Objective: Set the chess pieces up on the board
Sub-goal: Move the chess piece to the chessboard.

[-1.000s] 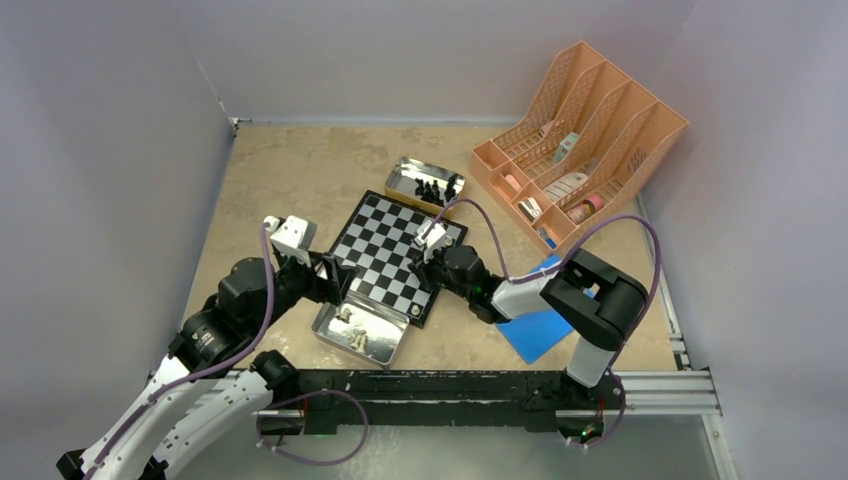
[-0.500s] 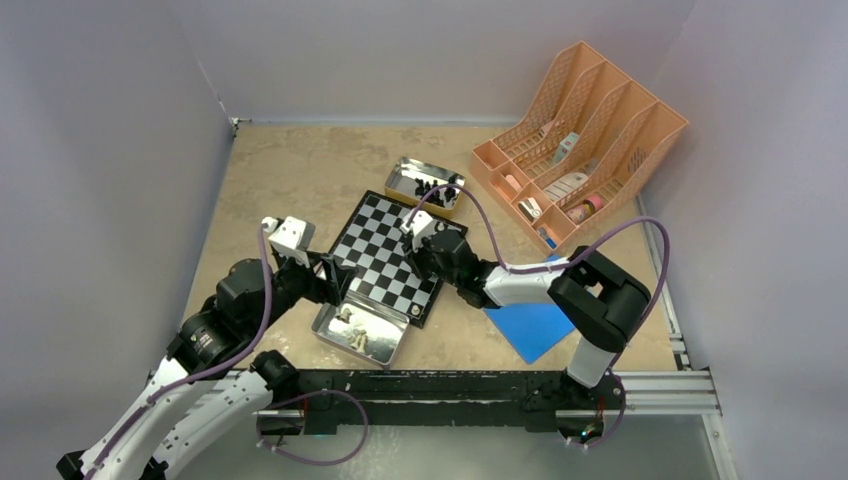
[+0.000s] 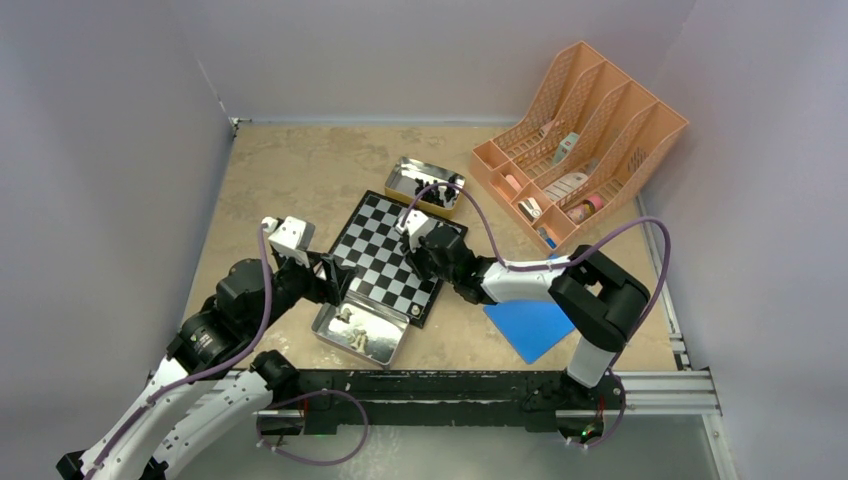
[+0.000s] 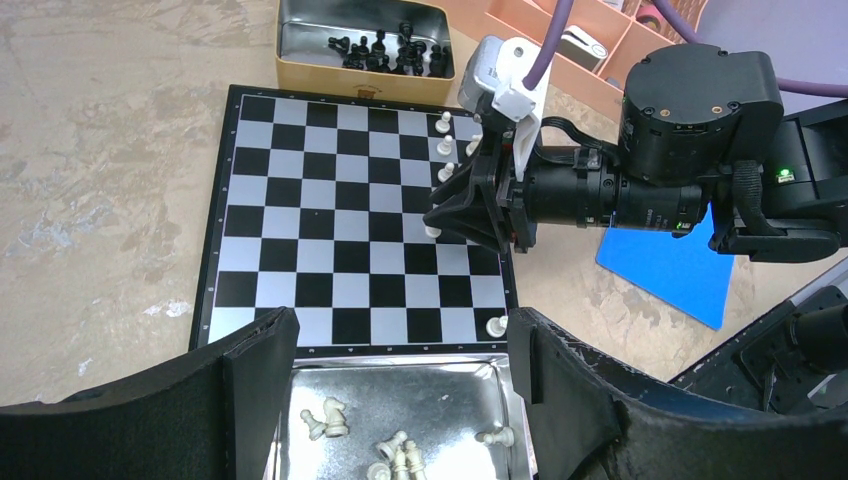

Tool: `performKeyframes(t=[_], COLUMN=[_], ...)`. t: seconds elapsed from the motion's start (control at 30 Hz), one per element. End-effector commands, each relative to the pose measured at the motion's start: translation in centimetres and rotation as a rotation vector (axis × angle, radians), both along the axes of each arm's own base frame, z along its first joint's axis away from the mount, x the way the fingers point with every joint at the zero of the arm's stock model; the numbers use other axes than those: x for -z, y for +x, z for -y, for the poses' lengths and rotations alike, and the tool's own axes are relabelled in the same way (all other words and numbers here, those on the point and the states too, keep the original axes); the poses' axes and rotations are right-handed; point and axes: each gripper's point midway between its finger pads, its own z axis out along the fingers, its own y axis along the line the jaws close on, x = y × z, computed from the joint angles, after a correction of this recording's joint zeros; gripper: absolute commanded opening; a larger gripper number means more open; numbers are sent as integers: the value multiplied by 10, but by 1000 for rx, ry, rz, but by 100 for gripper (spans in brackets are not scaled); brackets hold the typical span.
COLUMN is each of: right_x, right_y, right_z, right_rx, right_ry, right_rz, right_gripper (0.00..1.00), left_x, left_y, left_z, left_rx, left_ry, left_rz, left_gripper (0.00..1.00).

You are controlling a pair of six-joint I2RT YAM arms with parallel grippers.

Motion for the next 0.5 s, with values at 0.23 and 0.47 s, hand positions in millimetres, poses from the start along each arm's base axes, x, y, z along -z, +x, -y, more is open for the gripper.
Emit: performKeyframes(t=[0.23,0.47], right_x=[-8,-9], right_y=[14,15], right_z=[-5,-3], right_rx=[2,11], right_ry=[-24,-35], right_rz=[45,47], right_gripper=[28,13], left_x=[-16,-16], left_y=[3,3], left_z=[-1,-2], left_rx=[-10,-12], left_ry=[-21,-19], left_rz=[43,43], left_gripper=[77,77])
